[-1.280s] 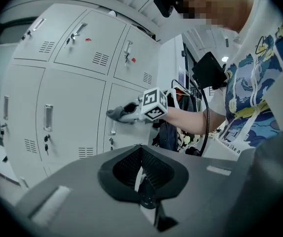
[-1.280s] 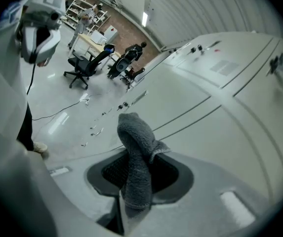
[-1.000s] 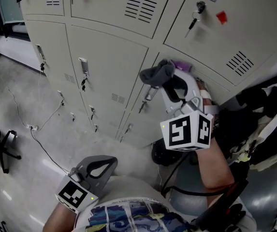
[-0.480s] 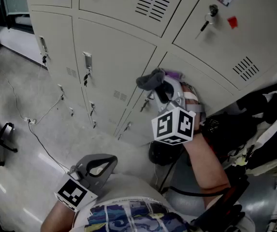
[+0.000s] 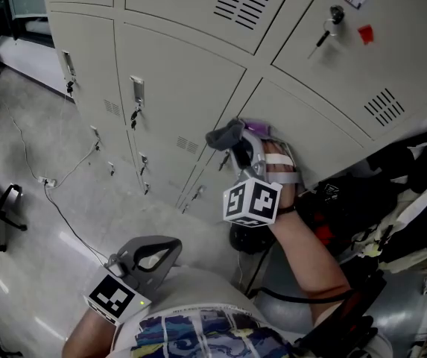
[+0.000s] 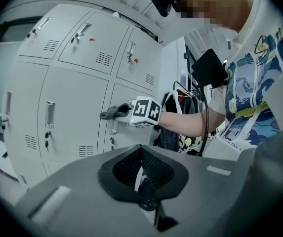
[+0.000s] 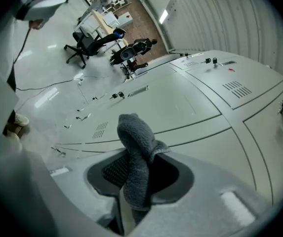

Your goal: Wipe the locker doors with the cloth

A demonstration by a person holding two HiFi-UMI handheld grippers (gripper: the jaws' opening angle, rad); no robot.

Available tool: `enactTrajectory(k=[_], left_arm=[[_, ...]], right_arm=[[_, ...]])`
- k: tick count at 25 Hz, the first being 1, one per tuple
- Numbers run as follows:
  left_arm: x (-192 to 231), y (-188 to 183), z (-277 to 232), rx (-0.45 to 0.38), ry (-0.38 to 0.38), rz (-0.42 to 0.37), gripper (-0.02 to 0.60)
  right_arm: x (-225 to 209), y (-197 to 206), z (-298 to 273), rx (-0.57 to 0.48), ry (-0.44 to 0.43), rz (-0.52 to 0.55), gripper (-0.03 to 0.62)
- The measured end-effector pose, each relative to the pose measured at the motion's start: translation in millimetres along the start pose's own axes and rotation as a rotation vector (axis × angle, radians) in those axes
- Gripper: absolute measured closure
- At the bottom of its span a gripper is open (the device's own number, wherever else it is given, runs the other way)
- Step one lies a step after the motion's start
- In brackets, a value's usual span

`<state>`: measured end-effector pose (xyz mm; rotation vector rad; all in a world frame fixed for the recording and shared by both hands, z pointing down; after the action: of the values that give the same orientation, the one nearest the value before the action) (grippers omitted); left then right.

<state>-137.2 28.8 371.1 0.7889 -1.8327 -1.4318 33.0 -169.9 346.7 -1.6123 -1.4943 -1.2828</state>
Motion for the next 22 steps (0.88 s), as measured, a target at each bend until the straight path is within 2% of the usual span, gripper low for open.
enactTrajectory(k=[4,12,18,22], left_arm=[[-2,1,0,0.008,-0.001,0.0,0.58],[-5,2,2,0.026,-0.014,0.003,0.58],[-5,1,1,0.038,-0.014,-0.003,0.58],[-6,-2,-3,0.042,-0.003,-0.005,0.58]], right_arm=[[17,0,-6,0.012,0.01,0.011,0.484],[66,13,-32,0.015,-0.164,-0.062,0.484],[56,16,-10,-0.054,-0.13,-0.142,0.484],[52,31,11,-0.047,-0.105,-0.183,0.484]])
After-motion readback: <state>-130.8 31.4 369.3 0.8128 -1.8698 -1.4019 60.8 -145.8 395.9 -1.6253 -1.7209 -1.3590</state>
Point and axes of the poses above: the fingertips, and each gripper's own axes: z backward along the fingers, x to its left, y out of its underside, the point moved 9 cm from there along z, backward along the fingers, and after that the axes turned 1 degree about -z, right-handed, at the moved point
